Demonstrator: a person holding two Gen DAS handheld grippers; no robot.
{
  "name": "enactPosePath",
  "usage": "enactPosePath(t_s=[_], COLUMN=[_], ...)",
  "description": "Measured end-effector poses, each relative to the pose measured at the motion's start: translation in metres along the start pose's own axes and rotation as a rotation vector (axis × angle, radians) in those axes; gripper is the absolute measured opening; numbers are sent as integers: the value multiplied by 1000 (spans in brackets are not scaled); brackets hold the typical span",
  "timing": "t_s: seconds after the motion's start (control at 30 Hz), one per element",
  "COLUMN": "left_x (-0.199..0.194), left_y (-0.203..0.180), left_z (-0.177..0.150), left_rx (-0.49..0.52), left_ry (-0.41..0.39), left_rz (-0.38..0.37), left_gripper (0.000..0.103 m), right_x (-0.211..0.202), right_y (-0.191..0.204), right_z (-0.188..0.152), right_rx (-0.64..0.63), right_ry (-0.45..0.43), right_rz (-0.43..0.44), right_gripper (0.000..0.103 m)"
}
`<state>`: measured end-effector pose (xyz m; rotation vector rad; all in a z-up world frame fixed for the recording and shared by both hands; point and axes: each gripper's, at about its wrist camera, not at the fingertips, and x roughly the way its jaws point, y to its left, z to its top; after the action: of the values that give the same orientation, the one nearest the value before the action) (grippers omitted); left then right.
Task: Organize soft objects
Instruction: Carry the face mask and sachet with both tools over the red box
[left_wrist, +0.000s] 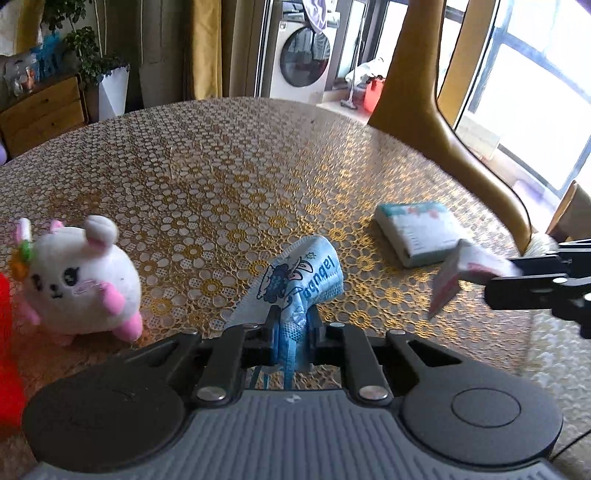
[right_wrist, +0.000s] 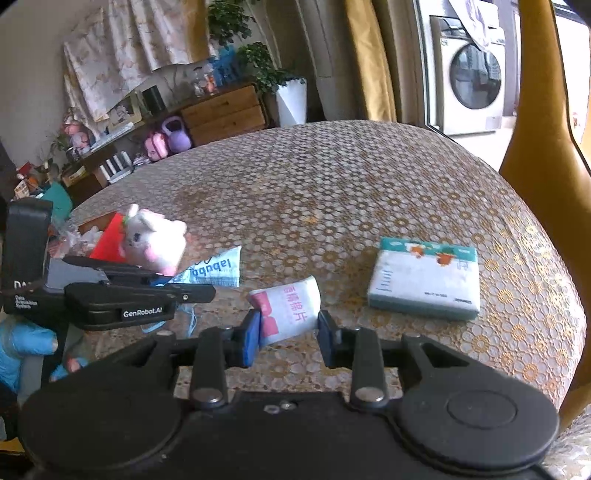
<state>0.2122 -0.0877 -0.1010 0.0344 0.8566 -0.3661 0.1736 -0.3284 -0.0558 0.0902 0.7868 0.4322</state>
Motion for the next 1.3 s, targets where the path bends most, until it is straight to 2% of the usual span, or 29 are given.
enactPosePath(t_s=[0.17, 0.4, 0.63, 1.03, 1.3], left_x=[-32, -81, -127, -186, -199], left_y=[8, 38, 78, 156, 206], left_z=[-3, -7, -15, -25, -32], left_rx=[-11, -58, -101, -162, -199], left_ry=[-9, -42, -85, -128, -137], left_rz=[7, 39, 105, 232, 341], left_gripper=[13, 13, 13, 13, 13], right_x=[-12, -23, -23, 9, 37], right_y=[29, 78, 138, 233, 288], right_z=[7, 18, 35, 61, 70], right_rx=[-48, -106, -199, -345, -422], right_ry=[-14, -28, -49, -58, -51], right_rz=[19, 79, 143, 241, 278], right_gripper=[31, 31, 31, 31, 31])
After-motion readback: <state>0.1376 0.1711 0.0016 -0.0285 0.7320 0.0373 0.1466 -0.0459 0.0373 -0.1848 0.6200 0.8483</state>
